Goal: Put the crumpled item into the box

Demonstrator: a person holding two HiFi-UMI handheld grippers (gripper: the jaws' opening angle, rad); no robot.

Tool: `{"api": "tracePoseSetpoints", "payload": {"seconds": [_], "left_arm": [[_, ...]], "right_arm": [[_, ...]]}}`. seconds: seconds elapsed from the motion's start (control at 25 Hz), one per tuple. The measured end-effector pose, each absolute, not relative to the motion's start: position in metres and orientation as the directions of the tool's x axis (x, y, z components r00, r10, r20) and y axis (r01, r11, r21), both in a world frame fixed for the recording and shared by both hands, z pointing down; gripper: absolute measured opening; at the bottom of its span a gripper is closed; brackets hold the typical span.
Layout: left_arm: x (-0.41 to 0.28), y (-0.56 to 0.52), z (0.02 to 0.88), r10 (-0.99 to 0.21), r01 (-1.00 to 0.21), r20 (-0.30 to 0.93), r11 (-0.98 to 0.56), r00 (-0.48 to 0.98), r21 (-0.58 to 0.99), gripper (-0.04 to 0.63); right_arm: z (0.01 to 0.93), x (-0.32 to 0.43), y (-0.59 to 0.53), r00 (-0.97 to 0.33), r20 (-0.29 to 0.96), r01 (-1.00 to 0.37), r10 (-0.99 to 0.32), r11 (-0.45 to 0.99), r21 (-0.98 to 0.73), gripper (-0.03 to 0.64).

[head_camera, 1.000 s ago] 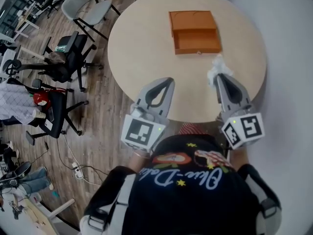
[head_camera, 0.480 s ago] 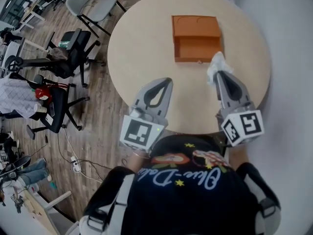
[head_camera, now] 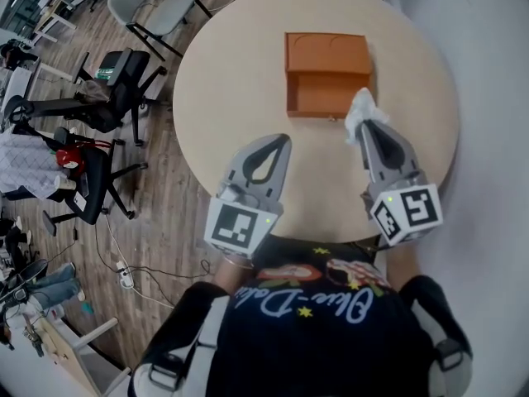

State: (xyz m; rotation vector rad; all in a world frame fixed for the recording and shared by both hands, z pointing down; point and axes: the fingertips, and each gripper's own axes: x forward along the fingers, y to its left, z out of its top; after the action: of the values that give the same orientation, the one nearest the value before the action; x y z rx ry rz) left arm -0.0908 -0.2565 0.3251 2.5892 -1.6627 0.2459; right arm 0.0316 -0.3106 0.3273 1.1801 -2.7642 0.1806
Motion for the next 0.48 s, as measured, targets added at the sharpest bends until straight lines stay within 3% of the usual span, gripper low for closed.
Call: {"api": "tracePoseSetpoints", "payload": {"seconds": [0.48], "left_arm": [[-0.113, -0.293, 0.328, -0.884, -0.895, 0.167, -0.446, 0.436, -0.021, -0.008]], "right_arm": [[0.356, 0.002, -0.359, -0.647, 0.241, -0.747, -0.723, 0.665, -0.011, 0.003]]}}
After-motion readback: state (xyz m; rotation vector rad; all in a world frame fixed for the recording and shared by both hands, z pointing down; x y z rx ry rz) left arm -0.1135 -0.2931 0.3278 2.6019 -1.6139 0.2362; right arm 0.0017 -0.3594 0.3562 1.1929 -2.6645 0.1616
